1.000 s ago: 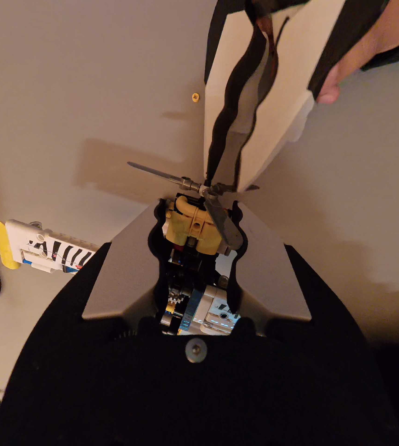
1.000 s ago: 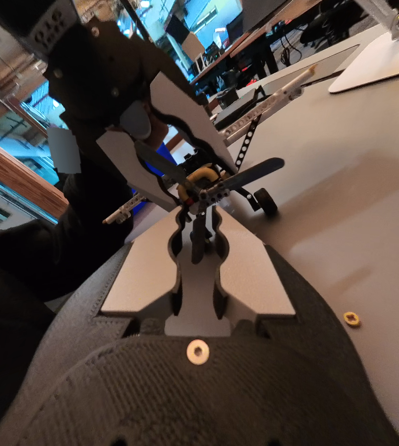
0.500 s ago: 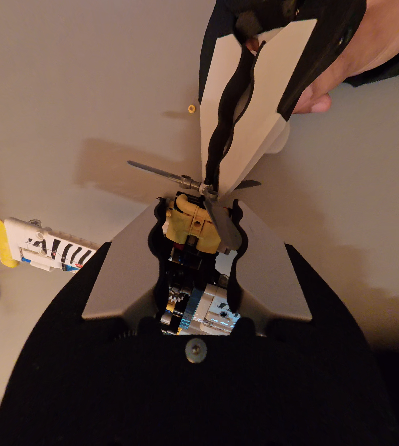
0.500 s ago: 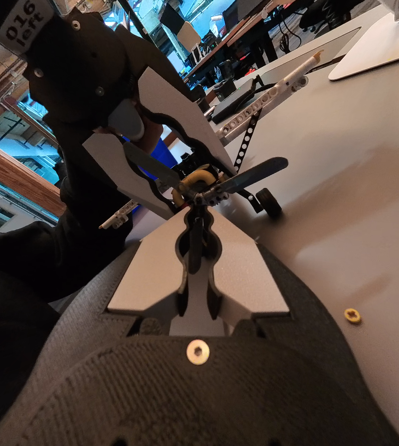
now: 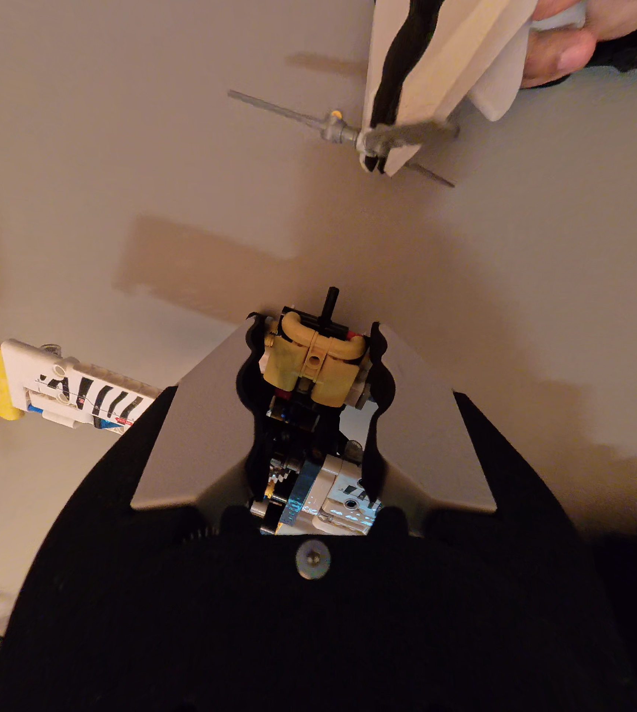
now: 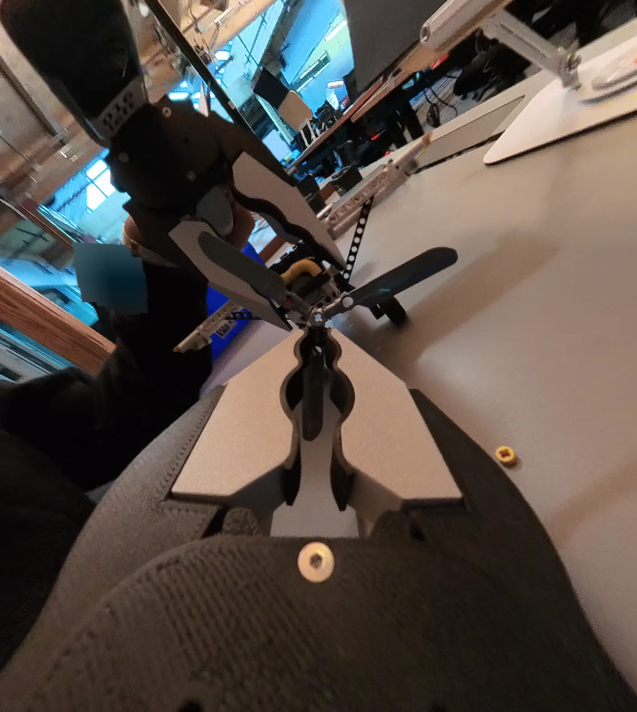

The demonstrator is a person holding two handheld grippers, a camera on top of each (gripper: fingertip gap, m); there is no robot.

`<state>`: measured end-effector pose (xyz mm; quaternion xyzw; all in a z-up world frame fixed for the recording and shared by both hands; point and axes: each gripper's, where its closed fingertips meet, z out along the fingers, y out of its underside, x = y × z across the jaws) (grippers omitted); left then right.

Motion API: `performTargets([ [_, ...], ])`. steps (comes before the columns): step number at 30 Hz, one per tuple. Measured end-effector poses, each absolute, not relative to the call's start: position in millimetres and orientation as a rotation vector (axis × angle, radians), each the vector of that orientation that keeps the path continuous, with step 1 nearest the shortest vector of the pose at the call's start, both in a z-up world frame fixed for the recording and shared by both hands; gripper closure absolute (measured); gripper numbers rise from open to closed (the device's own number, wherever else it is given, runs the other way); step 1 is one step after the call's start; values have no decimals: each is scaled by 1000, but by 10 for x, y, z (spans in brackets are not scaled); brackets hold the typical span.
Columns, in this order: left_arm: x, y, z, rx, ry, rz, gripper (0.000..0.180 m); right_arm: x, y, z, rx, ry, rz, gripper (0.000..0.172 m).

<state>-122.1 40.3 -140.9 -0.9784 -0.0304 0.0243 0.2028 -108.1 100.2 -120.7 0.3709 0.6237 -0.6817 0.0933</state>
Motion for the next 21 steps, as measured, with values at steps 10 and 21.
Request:
performTargets([
  [10,-1216,399,-1412,-2738,-79,63,127,-1008,1056,-886,943,1920,-2269,167],
  [21,-1280,353,-1302,-2725,-129,171,121,-1026,1224,-752,938,1830,-2394,167],
])
